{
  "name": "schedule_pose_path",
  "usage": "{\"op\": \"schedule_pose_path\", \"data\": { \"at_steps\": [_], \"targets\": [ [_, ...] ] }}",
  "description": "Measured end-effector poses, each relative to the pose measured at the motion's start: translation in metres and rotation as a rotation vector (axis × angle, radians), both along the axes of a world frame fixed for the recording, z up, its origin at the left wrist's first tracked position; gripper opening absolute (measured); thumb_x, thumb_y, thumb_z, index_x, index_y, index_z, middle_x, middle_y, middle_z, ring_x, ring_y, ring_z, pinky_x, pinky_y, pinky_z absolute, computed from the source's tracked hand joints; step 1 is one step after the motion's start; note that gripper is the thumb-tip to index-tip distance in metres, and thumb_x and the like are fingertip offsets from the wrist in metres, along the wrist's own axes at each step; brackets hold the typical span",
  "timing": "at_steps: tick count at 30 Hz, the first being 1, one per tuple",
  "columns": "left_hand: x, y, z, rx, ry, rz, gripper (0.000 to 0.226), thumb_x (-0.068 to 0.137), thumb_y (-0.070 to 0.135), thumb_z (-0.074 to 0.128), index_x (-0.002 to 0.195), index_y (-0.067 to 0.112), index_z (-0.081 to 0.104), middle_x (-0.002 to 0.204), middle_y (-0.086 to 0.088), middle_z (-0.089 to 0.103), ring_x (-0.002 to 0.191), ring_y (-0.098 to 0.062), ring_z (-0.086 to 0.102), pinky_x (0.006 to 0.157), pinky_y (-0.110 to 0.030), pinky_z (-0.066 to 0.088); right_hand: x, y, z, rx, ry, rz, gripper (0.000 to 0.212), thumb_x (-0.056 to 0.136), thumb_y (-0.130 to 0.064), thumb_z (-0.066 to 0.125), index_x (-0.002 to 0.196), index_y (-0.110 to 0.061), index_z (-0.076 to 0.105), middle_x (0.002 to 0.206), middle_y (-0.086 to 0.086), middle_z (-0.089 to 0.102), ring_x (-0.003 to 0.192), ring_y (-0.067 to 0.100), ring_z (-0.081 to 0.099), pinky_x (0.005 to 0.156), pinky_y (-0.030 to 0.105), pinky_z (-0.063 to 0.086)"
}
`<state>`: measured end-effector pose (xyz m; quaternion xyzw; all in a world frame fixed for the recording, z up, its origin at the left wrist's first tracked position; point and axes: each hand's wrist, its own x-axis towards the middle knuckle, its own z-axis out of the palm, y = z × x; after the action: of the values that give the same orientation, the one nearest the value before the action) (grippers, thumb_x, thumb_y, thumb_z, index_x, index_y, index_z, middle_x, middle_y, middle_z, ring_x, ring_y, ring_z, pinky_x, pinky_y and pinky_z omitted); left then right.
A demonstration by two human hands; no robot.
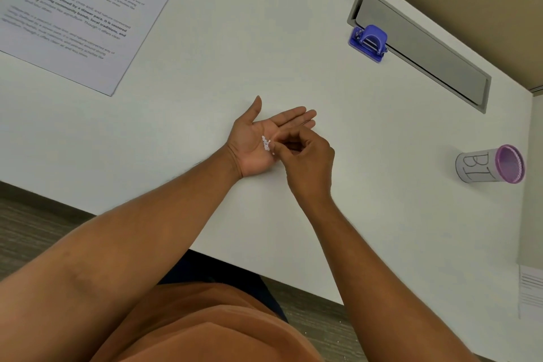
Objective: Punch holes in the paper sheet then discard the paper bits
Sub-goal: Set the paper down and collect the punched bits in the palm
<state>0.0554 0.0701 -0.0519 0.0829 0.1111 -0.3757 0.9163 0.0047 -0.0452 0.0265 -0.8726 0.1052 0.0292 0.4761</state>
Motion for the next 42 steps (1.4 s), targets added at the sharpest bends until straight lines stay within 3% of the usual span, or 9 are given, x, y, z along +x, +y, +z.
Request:
{"op": "schedule_pose_path", "data": {
  "at_steps": [7,11,15,19,23,31,35,39,42],
  "targets": [
    [0.001,0.000,-0.001,0.017,-0.036,0.008,0.091,0.108,0.071,0.026,0.162,-0.001,0.037,0.168,-0.019,0.043,0.158,-0.032,0.038,0.134,-0.041,0.018,0.005,-0.005,0.004,0.119,0.045,0.065,0.026,0.088,0.003,0.066,0.102,-0.015,0.078,0.096,-0.007,0.080,0.096,0.007,0.076,0.089,0.026,0.059],
    [0.003,0.004,-0.001,-0.026,-0.021,0.041,0.088,0.109,0.068,0.031,0.162,-0.002,0.037,0.168,-0.020,0.042,0.155,-0.033,0.043,0.127,-0.041,0.036,0.004,-0.031,0.008,0.213,-0.023,-0.105,0.032,0.089,0.004,0.059,0.100,-0.020,0.078,0.098,-0.005,0.079,0.100,0.014,0.075,0.092,0.037,0.061],
    [0.004,0.012,-0.004,-0.040,-0.010,0.086,0.084,0.111,0.063,0.029,0.163,-0.002,0.036,0.171,-0.020,0.037,0.160,-0.033,0.034,0.134,-0.047,0.021,-0.029,-0.069,-0.008,-0.200,-0.051,-0.198,0.038,0.100,0.003,0.048,0.124,-0.015,0.071,0.124,-0.005,0.072,0.119,0.009,0.066,0.110,0.035,0.050],
    [0.004,0.013,-0.003,-0.004,-0.014,0.103,0.083,0.112,0.064,0.027,0.162,-0.002,0.037,0.171,-0.020,0.037,0.160,-0.033,0.034,0.134,-0.047,0.021,-0.070,-0.074,-0.040,-0.433,0.113,0.032,0.051,0.111,-0.017,0.040,0.161,-0.011,0.031,0.170,0.003,0.028,0.158,0.015,0.022,0.129,0.026,0.015],
    [0.005,0.015,-0.004,0.008,0.002,0.114,0.085,0.111,0.065,0.025,0.163,-0.001,0.036,0.171,-0.019,0.037,0.161,-0.033,0.033,0.135,-0.047,0.018,-0.074,-0.049,-0.059,-0.541,0.058,0.151,0.060,0.112,-0.022,0.036,0.165,-0.008,0.012,0.174,0.007,0.007,0.162,0.018,0.002,0.132,0.039,0.005],
    [0.010,0.013,0.000,0.061,-0.005,0.082,0.085,0.111,0.065,0.025,0.165,0.000,0.033,0.171,-0.019,0.038,0.160,-0.033,0.035,0.134,-0.047,0.020,-0.064,-0.048,-0.058,-0.502,-0.211,0.160,0.050,0.104,0.005,0.045,0.153,0.001,0.043,0.159,0.016,0.045,0.151,0.030,0.039,0.127,0.043,0.027],
    [0.012,0.011,0.002,0.070,-0.021,0.049,0.085,0.111,0.065,0.024,0.164,-0.001,0.035,0.171,-0.019,0.037,0.160,-0.033,0.034,0.134,-0.047,0.022,-0.041,-0.074,-0.055,-0.536,-0.171,0.010,0.047,0.099,0.011,0.047,0.145,0.003,0.053,0.145,0.019,0.056,0.137,0.033,0.051,0.123,0.023,0.026],
    [0.014,0.009,0.001,0.057,-0.013,0.033,0.085,0.111,0.065,0.025,0.163,-0.001,0.035,0.171,-0.020,0.037,0.161,-0.033,0.034,0.134,-0.047,0.021,-0.026,-0.069,-0.057,-0.586,-0.153,0.214,0.050,0.092,0.016,0.052,0.140,0.008,0.057,0.141,0.024,0.059,0.135,0.039,0.054,0.120,0.043,0.039],
    [0.015,0.008,0.001,0.053,-0.007,0.023,0.084,0.112,0.064,0.026,0.164,-0.001,0.034,0.171,-0.021,0.037,0.161,-0.034,0.033,0.134,-0.048,0.022,-0.035,-0.060,-0.057,-0.604,-0.178,0.374,0.047,0.091,0.014,0.055,0.137,0.008,0.060,0.137,0.024,0.061,0.132,0.040,0.057,0.115,0.043,0.044]
  ]
}}
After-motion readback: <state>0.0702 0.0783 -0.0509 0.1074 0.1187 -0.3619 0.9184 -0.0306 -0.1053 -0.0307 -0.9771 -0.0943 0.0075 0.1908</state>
